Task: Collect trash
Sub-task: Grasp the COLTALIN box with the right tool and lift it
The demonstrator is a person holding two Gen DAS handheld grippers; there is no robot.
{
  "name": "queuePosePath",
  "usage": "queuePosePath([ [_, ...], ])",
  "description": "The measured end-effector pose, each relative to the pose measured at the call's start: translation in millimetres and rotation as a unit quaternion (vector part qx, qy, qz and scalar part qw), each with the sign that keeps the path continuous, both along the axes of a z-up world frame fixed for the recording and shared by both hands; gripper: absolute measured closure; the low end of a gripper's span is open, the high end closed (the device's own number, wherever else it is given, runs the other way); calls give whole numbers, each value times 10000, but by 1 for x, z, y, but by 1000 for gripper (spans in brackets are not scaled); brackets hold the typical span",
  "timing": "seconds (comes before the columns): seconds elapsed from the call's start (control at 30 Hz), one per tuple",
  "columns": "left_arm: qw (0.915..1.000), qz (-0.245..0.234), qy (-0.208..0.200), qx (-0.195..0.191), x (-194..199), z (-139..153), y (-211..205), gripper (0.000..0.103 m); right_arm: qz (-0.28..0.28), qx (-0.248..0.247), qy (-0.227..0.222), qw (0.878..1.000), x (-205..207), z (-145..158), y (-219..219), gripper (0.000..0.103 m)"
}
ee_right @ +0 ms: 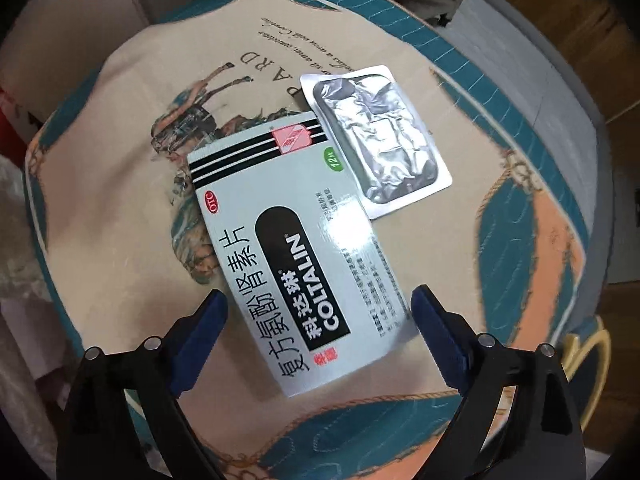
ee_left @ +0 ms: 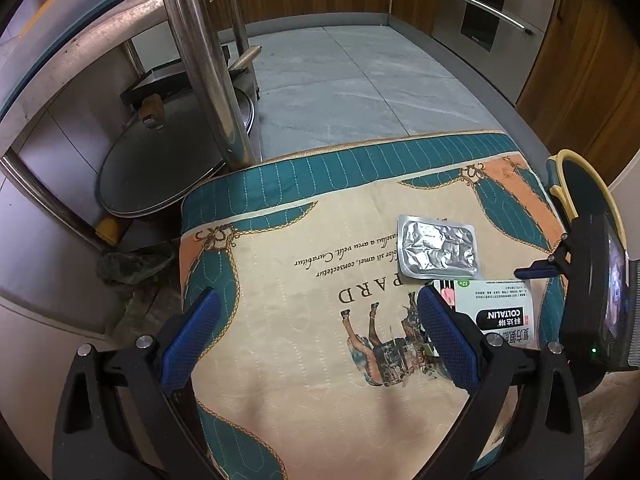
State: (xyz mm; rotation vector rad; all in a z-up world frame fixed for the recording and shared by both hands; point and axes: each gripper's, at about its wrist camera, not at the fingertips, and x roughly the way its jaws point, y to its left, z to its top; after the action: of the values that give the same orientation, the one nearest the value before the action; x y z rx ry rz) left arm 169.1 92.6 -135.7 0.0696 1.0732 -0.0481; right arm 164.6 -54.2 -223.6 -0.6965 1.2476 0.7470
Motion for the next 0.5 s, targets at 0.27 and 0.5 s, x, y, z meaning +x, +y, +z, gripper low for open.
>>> queuePosePath([
  [0.27, 10000, -41, 39, 35, 2, -2, -2, 6, 16, 144, 284, 9995, 4, 5, 1, 26],
  [0.5, 9999, -58, 100, 52, 8, -5, -11, 6, -460, 547, 61, 9974, 8, 44, -21, 28],
])
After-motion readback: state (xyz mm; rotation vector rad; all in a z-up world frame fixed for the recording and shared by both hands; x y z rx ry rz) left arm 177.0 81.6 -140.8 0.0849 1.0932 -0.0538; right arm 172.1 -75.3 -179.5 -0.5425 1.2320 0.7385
